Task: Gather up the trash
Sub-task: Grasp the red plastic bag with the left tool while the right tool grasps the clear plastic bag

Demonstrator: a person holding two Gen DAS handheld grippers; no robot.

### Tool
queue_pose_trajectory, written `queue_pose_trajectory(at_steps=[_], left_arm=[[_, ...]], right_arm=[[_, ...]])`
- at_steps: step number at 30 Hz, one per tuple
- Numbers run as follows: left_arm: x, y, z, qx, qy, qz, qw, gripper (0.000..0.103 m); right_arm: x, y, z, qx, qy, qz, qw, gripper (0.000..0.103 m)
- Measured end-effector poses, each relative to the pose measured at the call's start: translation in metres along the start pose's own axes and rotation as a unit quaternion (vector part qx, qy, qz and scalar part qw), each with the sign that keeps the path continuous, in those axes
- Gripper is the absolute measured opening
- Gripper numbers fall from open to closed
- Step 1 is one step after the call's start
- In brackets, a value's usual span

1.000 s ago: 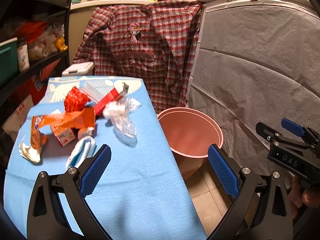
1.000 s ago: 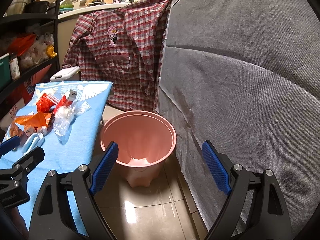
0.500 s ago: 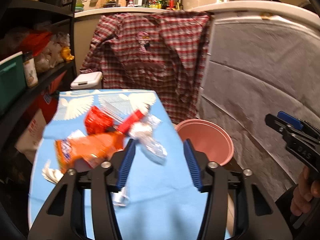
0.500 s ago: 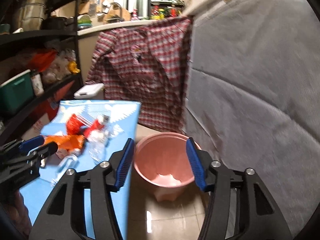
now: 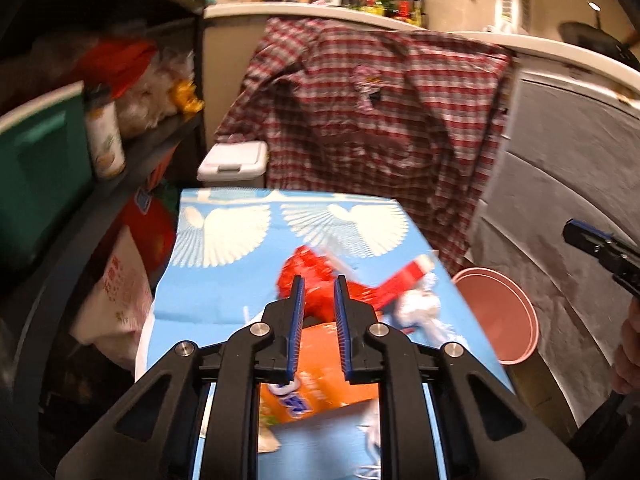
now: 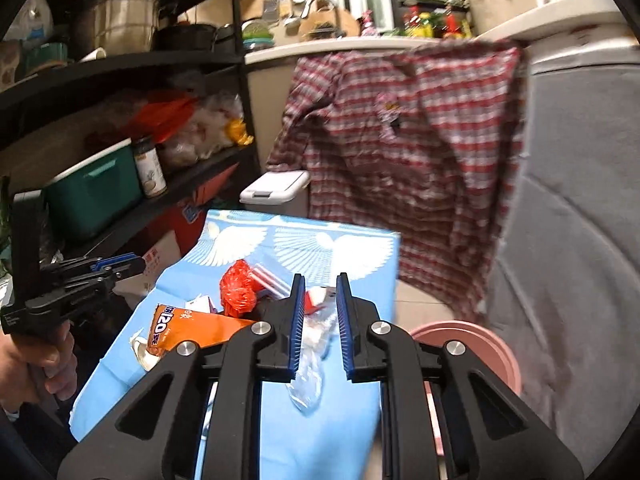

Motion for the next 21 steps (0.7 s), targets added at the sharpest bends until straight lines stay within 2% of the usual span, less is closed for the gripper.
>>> queue_pose_trajectory(at_steps=[3, 7, 10, 14, 17, 19, 21], left_arm=[[-0.019, -0.009, 0.024, 0.014, 0.002, 0.031, 0.9994, 0.015], [-0.039, -0.011, 0.034, 0.011, -0.003, 0.046, 0.9989, 0.015], [-0.056, -0.018, 0.044, 0.029, 0.002, 0.067, 0.9973, 0.015], [-0.071, -0.021, 0.041, 0.038, -0.006, 0.075, 0.9964, 0.016], [-0.081, -0.022, 0.024, 0.049, -0.032, 0.086, 0.9946, 0.018], [-0.090, -0.023, 0.015, 0.056, -0.041, 0.094, 0.9931, 0.029], [-0.100, -0.025, 0.003, 0.061, -0.047, 0.104, 0.9916, 0.053]], right_arm=[[-0.035, -0.018, 0.002, -0.019, 0.018, 0.021, 0.999, 0.017], [-0.082, -0.046, -0.002, -0.059, 0.029, 0.056, 0.996, 0.020], [-0.111, -0.058, -0.002, -0.060, 0.032, 0.080, 0.995, 0.022], [-0.141, -0.074, -0.002, -0.082, 0.053, 0.111, 0.989, 0.041], [-0.158, -0.086, 0.006, -0.081, 0.068, 0.135, 0.985, 0.048], [-0.168, -0.093, 0.008, -0.088, 0.076, 0.147, 0.982, 0.050], [-0.174, -0.097, 0.007, -0.090, 0.079, 0.153, 0.981, 0.051]])
Point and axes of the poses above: each gripper's, at about its wrist camera, not at the fingertips, and x roughly against the way its jaws point, z to its left, y to its top, the point moved 10 cm from there along -x, roughly the way its jaws point, and after that the axes turned 8 degrees about x, right-handed, at the moved point
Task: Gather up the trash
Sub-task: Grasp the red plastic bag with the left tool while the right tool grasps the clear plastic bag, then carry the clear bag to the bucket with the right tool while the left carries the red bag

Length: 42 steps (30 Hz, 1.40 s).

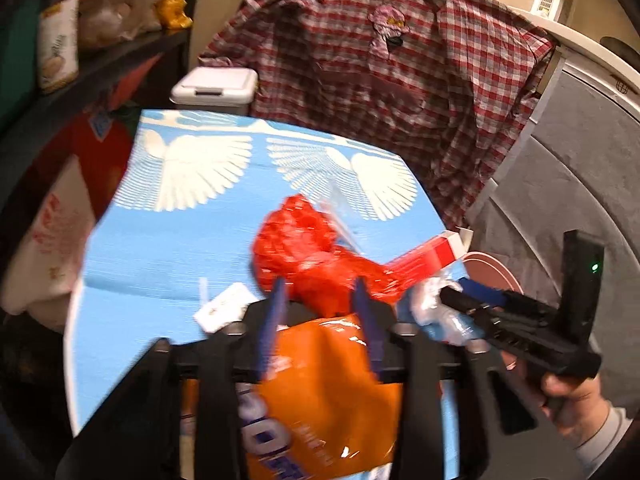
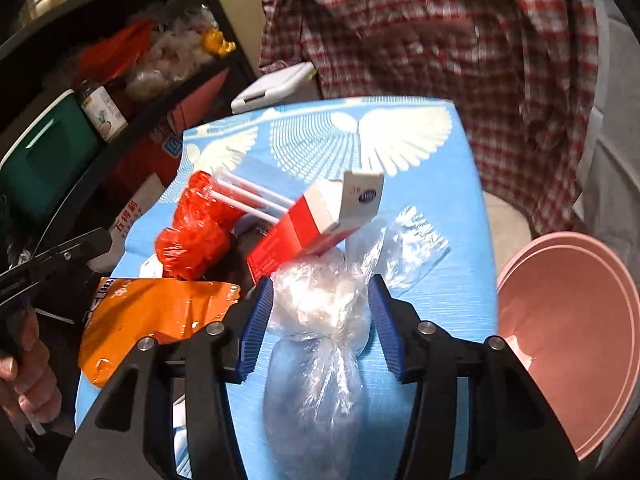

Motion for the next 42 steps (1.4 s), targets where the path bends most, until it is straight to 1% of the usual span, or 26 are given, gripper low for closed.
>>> queue_pose_trajectory(at_steps=[2, 3, 5, 6, 10, 13, 14, 15, 16, 18, 19, 20, 21, 26, 33, 38, 42], left_arm=[[-0.009, 0.001, -0.006, 0.003, 0.000, 0.006, 1.0000, 0.057], [-0.016, 0.001, -0.008, 0.003, 0.007, 0.011, 0.9999, 0.057], [-0.030, 0.000, -0.005, 0.007, 0.032, 0.023, 0.9992, 0.057], [-0.036, -0.001, -0.002, 0.011, 0.037, 0.029, 0.9988, 0.057], [-0.052, -0.009, 0.008, 0.040, 0.033, 0.056, 0.9971, 0.056], [-0.057, -0.012, 0.009, 0.048, 0.025, 0.066, 0.9964, 0.043], [-0.059, -0.014, 0.009, 0.048, 0.021, 0.072, 0.9960, 0.034], [-0.060, -0.016, 0.007, 0.049, 0.018, 0.077, 0.9957, 0.029], [-0.061, -0.016, 0.006, 0.049, 0.017, 0.079, 0.9955, 0.028], [-0.061, -0.017, 0.005, 0.045, 0.017, 0.080, 0.9956, 0.015], [-0.059, -0.017, 0.005, 0.043, 0.019, 0.078, 0.9958, 0.014], [-0.057, -0.016, 0.005, 0.043, 0.021, 0.075, 0.9960, 0.011], [-0.054, -0.015, 0.006, 0.045, 0.020, 0.072, 0.9962, 0.004], [-0.036, -0.006, 0.008, 0.053, 0.022, 0.048, 0.9972, 0.003], [0.000, 0.009, 0.008, 0.053, 0.025, 0.002, 0.9983, 0.002], [0.023, 0.014, 0.005, 0.042, 0.031, -0.029, 0.9982, 0.002], [0.037, 0.015, -0.001, 0.037, 0.034, -0.045, 0.9977, 0.002]], right_arm=[[-0.003, -0.001, -0.001, -0.003, 0.005, 0.004, 1.000, 0.051], [-0.005, -0.002, -0.001, -0.004, 0.007, 0.005, 1.000, 0.051], [-0.006, -0.003, 0.000, 0.002, 0.009, 0.008, 1.000, 0.052], [-0.008, -0.004, 0.000, 0.005, 0.009, 0.009, 1.000, 0.052], [-0.010, -0.006, -0.001, 0.013, 0.011, 0.013, 1.000, 0.052], [-0.010, -0.008, 0.000, 0.014, 0.013, 0.015, 1.000, 0.049], [-0.009, -0.008, 0.000, 0.015, 0.012, 0.016, 1.000, 0.046], [-0.008, -0.008, 0.001, 0.018, 0.012, 0.017, 1.000, 0.043], [-0.007, -0.008, 0.003, 0.021, 0.014, 0.017, 1.000, 0.042], [-0.005, -0.008, 0.005, 0.024, 0.014, 0.017, 0.999, 0.038], [-0.003, -0.008, 0.007, 0.025, 0.015, 0.017, 0.999, 0.037], [-0.001, -0.008, 0.007, 0.026, 0.016, 0.016, 0.999, 0.034], [0.003, -0.007, 0.008, 0.025, 0.017, 0.013, 0.999, 0.033], [0.019, -0.003, 0.008, 0.025, 0.016, -0.002, 1.000, 0.031], [0.051, 0.004, 0.018, 0.037, 0.009, -0.031, 0.999, 0.030], [0.074, 0.006, 0.020, 0.038, 0.003, -0.053, 0.998, 0.030], [0.093, 0.006, 0.020, 0.043, -0.009, -0.071, 0.997, 0.030]])
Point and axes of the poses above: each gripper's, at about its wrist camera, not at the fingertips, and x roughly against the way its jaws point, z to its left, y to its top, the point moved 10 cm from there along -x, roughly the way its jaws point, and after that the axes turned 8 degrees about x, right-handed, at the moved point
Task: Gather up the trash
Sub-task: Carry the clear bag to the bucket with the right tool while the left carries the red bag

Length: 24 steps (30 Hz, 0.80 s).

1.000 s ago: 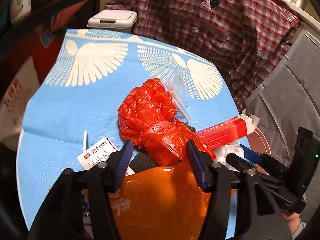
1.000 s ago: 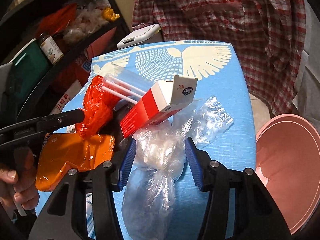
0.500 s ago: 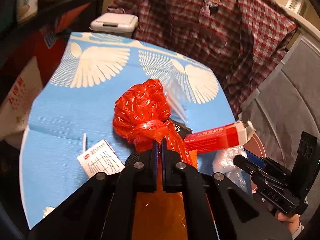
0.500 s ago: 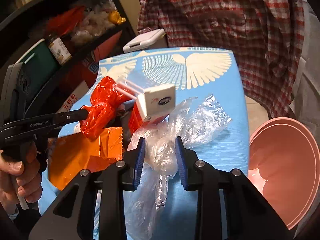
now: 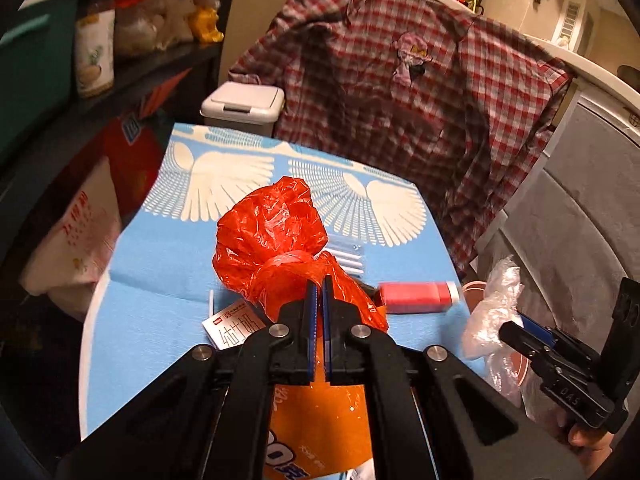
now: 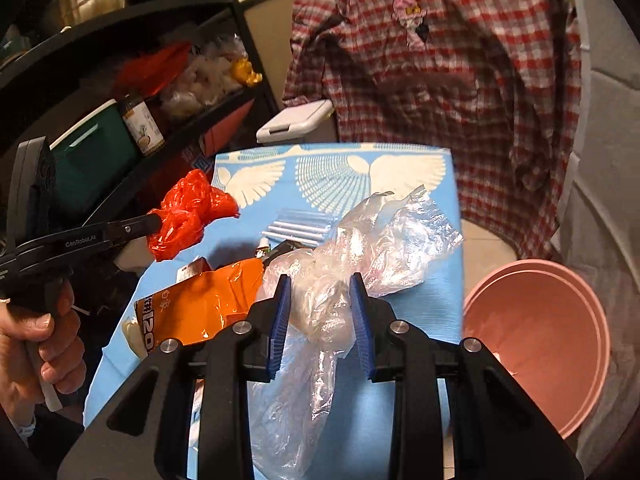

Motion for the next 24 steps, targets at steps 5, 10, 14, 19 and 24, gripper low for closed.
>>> queue_pose_trajectory(at_steps=[5, 10, 14, 19, 24], left_arm=[[0.019, -0.003, -0.018, -0.019, -0.003, -0.021, 0.9996, 0.002], [0.034, -0.010, -0.037, -0.040, -0.011, -0.036, 0.9985, 0.002], [0.042, -0.015, -0.056, -0.059, -0.016, -0.045, 0.9971, 0.002], [0.045, -0.024, -0.077, -0.083, -0.022, -0.047, 0.9952, 0.002], [0.042, -0.034, -0.098, -0.105, -0.028, -0.044, 0.9931, 0.002]], right_arm=[[0.026, 0.002, -0.007, 0.000, -0.018, -0.023, 1.000, 0.030], [0.049, 0.006, -0.020, 0.001, -0.044, -0.044, 0.998, 0.030], [0.063, 0.009, -0.036, -0.007, -0.062, -0.057, 0.996, 0.030], [0.080, 0.010, -0.058, -0.010, -0.089, -0.070, 0.994, 0.030], [0.090, 0.009, -0.082, -0.019, -0.110, -0.073, 0.991, 0.030]])
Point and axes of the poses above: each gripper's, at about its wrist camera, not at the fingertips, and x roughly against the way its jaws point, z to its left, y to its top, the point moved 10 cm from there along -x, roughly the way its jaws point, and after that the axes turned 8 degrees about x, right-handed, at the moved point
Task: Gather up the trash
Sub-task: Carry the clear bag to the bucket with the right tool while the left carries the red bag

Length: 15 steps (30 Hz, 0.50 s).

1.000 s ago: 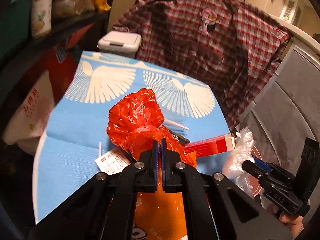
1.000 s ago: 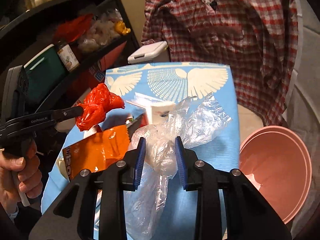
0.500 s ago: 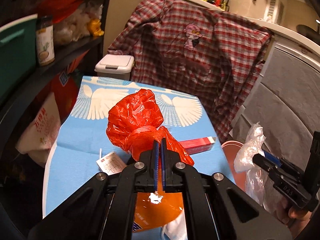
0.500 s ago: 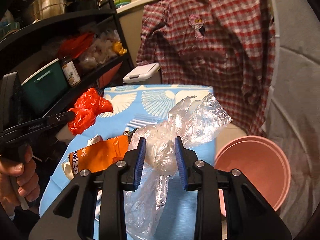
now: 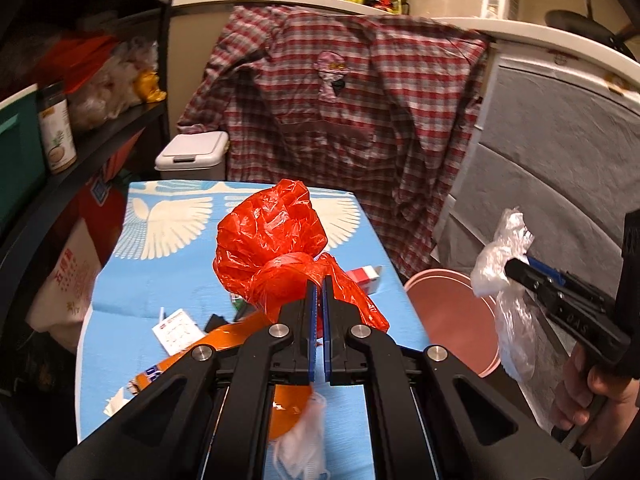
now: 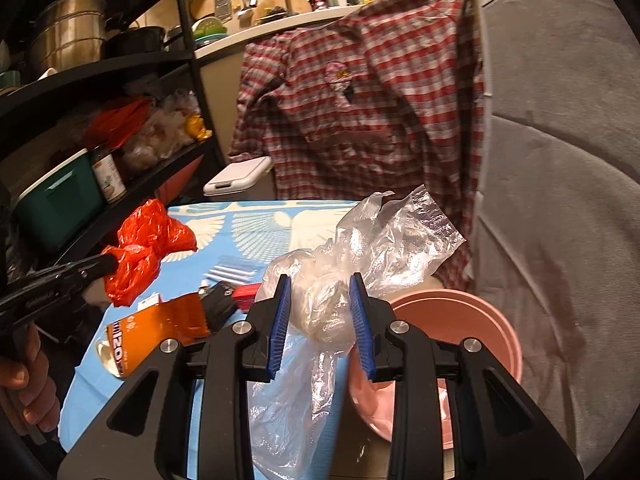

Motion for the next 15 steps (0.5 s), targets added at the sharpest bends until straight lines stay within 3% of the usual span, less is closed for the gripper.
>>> queue_pose_trajectory(at_steps=[15], left_arm=[[-0.022, -0.013, -0.068, -0.035, -0.044, 0.019, 0.9982, 0.002]], right_arm=[[0.013, -0.005, -0.068, -0.010, -0.063, 0.006, 0.998, 0.031]])
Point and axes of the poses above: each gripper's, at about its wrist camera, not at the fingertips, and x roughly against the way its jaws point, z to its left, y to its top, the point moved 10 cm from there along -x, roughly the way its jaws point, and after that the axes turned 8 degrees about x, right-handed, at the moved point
